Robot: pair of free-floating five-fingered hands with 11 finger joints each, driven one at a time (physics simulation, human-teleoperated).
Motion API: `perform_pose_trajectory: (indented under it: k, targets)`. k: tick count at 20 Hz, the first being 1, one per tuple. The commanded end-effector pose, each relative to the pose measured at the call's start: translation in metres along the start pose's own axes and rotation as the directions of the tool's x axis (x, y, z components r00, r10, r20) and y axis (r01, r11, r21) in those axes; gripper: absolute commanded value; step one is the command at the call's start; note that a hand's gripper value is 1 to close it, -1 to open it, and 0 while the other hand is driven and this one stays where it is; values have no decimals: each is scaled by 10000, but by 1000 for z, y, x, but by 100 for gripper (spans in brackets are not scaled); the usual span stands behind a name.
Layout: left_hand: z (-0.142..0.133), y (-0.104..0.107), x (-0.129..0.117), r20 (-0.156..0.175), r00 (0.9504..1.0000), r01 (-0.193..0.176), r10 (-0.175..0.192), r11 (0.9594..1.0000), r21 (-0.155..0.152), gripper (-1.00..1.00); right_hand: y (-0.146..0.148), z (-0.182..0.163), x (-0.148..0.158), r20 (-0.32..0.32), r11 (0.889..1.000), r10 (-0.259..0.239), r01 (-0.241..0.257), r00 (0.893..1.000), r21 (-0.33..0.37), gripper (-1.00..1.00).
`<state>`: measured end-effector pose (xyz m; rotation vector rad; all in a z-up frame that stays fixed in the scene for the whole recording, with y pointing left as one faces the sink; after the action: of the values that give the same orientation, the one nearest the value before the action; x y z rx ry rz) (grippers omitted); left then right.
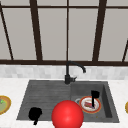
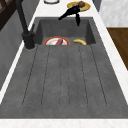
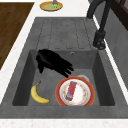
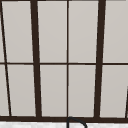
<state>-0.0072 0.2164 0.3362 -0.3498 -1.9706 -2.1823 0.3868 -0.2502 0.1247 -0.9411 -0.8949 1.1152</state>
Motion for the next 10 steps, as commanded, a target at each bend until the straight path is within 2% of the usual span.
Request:
perform_pose_trajectory:
  k: [1, 10]
  targets:
    - [0, 0, 0, 0, 10000, 0, 0, 10000, 0, 0, -6, 35, -2, 120, 9995, -299, 300, 9995, -72, -100]
    - [0, 0, 0, 0, 10000, 0, 0, 10000, 0, 0, -31, 111, 4, 140, 9997, -217, 216, 9997, 111, -100]
